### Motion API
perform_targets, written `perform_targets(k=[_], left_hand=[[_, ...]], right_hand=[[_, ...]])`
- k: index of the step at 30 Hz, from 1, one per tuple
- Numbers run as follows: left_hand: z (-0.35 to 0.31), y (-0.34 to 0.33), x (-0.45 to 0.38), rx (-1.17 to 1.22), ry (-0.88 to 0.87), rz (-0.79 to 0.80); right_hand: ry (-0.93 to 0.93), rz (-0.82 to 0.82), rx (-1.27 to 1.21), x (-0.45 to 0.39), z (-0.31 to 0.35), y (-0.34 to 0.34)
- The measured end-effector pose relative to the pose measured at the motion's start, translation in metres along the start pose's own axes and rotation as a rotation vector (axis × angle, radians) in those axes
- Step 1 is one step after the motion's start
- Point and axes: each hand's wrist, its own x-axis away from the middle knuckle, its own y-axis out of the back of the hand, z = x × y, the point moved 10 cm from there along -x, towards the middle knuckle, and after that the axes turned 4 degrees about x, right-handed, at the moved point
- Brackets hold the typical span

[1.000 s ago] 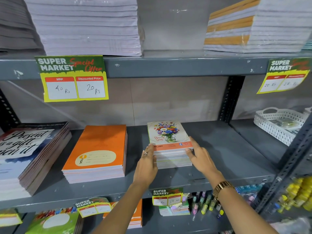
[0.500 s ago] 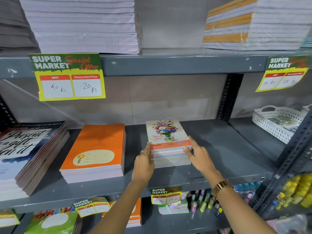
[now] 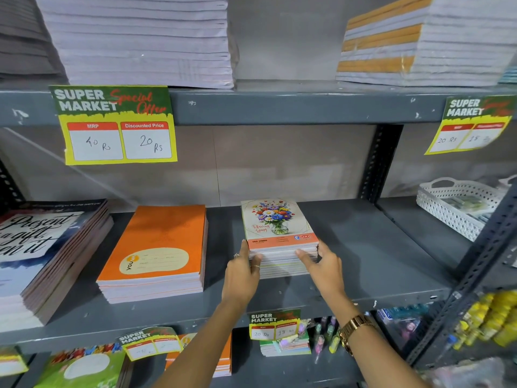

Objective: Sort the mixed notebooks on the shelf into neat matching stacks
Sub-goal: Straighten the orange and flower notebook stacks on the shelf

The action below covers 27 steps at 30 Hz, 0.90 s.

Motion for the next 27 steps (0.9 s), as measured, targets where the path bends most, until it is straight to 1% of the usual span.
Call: perform_targets(k=[9, 15, 27], left_hand=[[0.0019, -0.0005, -0.0012, -0.019, -0.012, 0.0], [0.0072, 0.0017, -0.0025, -0.029, 0.01, -0.021], [0.0056, 0.005, -0.0028, -0.03, 0.007, -0.061]], right_hand=[[0.0, -0.029, -0.055, 0.0001, -0.0059, -0.0006], [0.025, -0.052, -0.087, 0.0004, -0.0058, 0.003], [0.04, -0.077, -0.089, -0.0012, -0.0063, 0.0075]])
